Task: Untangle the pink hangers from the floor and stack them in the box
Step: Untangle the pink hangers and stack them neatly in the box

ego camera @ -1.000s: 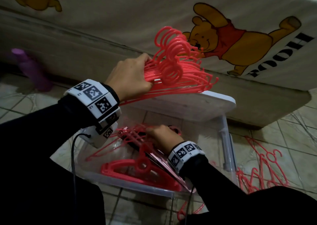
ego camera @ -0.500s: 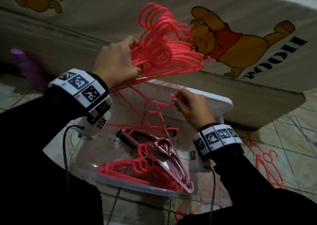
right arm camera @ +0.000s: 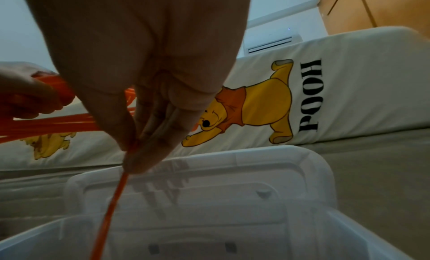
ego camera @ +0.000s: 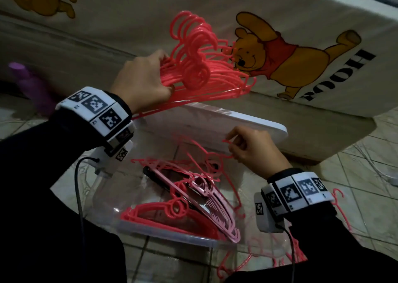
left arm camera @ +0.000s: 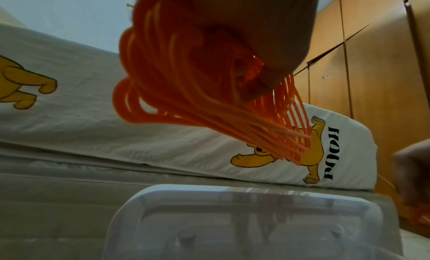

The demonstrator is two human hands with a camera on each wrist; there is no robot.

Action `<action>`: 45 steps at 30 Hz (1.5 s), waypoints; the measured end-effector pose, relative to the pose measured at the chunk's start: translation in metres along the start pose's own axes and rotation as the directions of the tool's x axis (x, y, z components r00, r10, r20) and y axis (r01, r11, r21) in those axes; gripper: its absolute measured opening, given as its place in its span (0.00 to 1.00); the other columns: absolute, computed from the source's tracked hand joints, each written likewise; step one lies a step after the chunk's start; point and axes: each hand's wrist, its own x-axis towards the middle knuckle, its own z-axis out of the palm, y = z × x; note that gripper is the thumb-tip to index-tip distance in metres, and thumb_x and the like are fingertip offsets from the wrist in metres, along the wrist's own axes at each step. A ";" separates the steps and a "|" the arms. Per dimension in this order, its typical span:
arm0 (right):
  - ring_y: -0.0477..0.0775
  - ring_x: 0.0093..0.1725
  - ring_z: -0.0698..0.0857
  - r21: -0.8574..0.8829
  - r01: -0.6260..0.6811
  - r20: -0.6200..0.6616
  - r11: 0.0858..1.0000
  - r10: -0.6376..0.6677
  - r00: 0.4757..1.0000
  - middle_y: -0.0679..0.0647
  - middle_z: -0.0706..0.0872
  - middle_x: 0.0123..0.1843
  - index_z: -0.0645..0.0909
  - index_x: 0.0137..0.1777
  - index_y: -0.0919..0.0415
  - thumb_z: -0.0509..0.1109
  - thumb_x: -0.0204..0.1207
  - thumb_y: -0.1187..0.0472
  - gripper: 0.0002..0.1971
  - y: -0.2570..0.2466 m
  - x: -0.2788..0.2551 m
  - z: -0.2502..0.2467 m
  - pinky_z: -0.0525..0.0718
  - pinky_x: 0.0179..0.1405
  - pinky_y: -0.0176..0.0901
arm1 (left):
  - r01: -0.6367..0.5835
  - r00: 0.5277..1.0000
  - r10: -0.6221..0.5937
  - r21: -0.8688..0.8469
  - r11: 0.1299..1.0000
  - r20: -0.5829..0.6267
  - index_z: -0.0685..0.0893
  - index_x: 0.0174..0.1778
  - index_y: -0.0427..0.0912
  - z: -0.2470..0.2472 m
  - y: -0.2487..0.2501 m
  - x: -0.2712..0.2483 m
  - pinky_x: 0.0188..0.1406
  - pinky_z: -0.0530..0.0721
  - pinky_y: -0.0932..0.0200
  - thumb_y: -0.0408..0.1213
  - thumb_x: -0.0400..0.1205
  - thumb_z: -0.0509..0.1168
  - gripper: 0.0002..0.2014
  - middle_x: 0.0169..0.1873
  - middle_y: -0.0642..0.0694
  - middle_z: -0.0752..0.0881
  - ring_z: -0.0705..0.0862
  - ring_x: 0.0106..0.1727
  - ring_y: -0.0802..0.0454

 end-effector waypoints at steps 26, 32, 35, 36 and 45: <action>0.47 0.34 0.77 -0.049 0.284 -0.394 0.957 -0.280 0.876 0.54 0.82 0.40 0.88 0.44 0.64 0.74 0.73 0.65 0.03 -0.029 0.012 -0.031 0.73 0.37 0.34 | -0.089 0.952 0.092 -0.024 0.996 0.293 0.76 0.61 0.51 0.024 0.022 -0.022 0.57 0.80 0.52 0.87 0.44 0.56 0.56 0.57 0.50 0.86 0.84 0.57 0.47; 0.52 0.35 0.82 -0.050 0.344 -0.507 0.938 -0.320 0.800 0.59 0.83 0.41 0.89 0.47 0.65 0.74 0.74 0.63 0.06 -0.039 0.014 -0.040 0.82 0.36 0.46 | -0.157 0.930 0.167 -0.057 0.986 0.328 0.72 0.55 0.55 0.028 0.025 -0.029 0.45 0.73 0.60 0.84 0.46 0.60 0.48 0.47 0.59 0.82 0.79 0.45 0.58; 0.54 0.34 0.83 -0.045 0.369 -0.564 0.928 -0.329 0.757 0.60 0.82 0.39 0.88 0.48 0.66 0.74 0.75 0.63 0.07 -0.041 0.014 -0.042 0.84 0.33 0.49 | -0.188 0.918 0.204 -0.080 0.979 0.339 0.74 0.56 0.53 0.028 0.025 -0.030 0.47 0.75 0.60 0.80 0.49 0.63 0.45 0.46 0.61 0.81 0.80 0.45 0.60; 0.55 0.33 0.84 -0.051 0.369 -0.572 0.928 -0.330 0.751 0.61 0.82 0.39 0.88 0.48 0.66 0.73 0.76 0.63 0.07 -0.041 0.013 -0.041 0.84 0.32 0.50 | -0.198 0.915 0.212 -0.076 0.977 0.344 0.73 0.55 0.54 0.027 0.025 -0.030 0.47 0.74 0.61 0.78 0.51 0.64 0.43 0.45 0.61 0.81 0.80 0.44 0.61; 0.44 0.49 0.80 0.004 0.259 -0.442 0.966 -0.230 0.867 0.49 0.77 0.57 0.75 0.60 0.58 0.79 0.68 0.56 0.23 -0.025 0.011 -0.046 0.77 0.45 0.28 | -0.271 0.890 0.264 -0.036 0.962 0.372 0.73 0.54 0.50 0.031 0.024 -0.031 0.42 0.68 0.60 0.51 0.70 0.72 0.21 0.39 0.58 0.78 0.78 0.40 0.56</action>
